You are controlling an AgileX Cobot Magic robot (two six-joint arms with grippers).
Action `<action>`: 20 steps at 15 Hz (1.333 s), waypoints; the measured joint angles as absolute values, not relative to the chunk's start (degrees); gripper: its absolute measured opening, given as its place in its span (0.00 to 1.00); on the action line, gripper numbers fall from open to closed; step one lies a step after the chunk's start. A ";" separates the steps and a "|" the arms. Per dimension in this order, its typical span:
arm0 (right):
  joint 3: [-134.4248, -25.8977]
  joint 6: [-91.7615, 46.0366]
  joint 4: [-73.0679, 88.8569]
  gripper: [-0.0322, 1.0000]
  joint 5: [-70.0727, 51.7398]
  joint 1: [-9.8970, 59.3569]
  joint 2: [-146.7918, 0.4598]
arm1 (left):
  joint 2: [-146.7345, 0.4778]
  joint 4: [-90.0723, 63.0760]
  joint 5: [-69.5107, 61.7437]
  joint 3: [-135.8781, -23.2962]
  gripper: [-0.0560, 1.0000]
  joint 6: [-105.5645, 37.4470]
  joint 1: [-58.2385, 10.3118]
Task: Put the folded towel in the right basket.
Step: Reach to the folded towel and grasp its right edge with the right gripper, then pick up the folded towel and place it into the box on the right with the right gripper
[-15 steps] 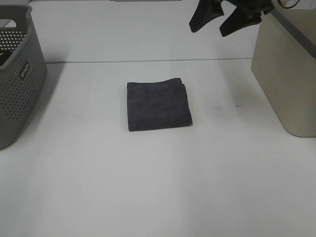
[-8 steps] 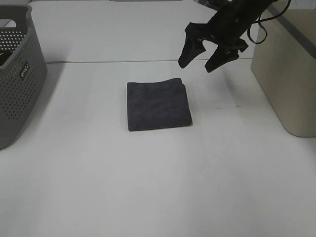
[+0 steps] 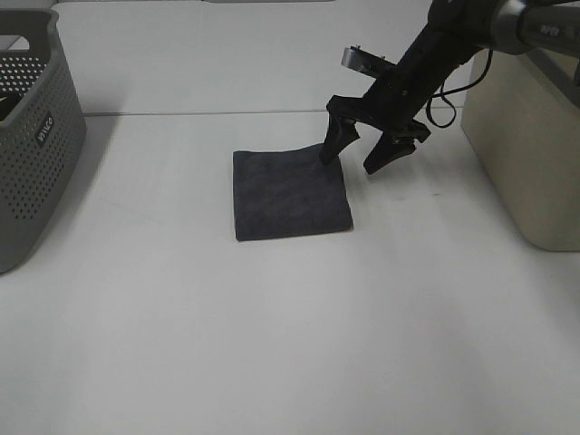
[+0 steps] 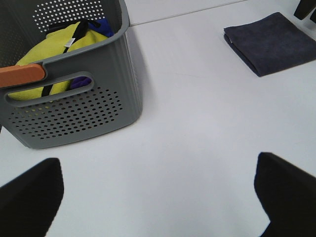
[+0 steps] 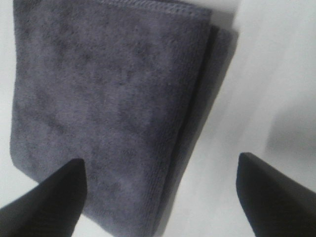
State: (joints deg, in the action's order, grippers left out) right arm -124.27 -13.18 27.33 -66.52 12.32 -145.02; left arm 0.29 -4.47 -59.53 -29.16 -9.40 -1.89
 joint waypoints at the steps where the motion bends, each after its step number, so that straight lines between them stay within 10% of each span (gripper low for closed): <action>1: -125.13 -13.06 27.44 0.77 -66.52 12.03 -146.10 | 0.29 -4.47 -59.53 -29.16 0.99 -9.40 -1.89; 8: -126.11 -13.81 35.75 0.75 -66.41 11.86 -150.40 | 0.29 -4.47 -59.53 -29.16 0.99 -9.40 -1.89; 14: -126.11 -16.33 39.13 0.15 -66.41 13.24 -151.89 | 0.29 -4.47 -59.53 -29.16 0.99 -9.40 -1.89; 20: -129.37 -16.33 40.28 0.07 -69.21 13.24 -151.38 | 0.29 -4.47 -59.53 -29.16 0.99 -9.40 -1.89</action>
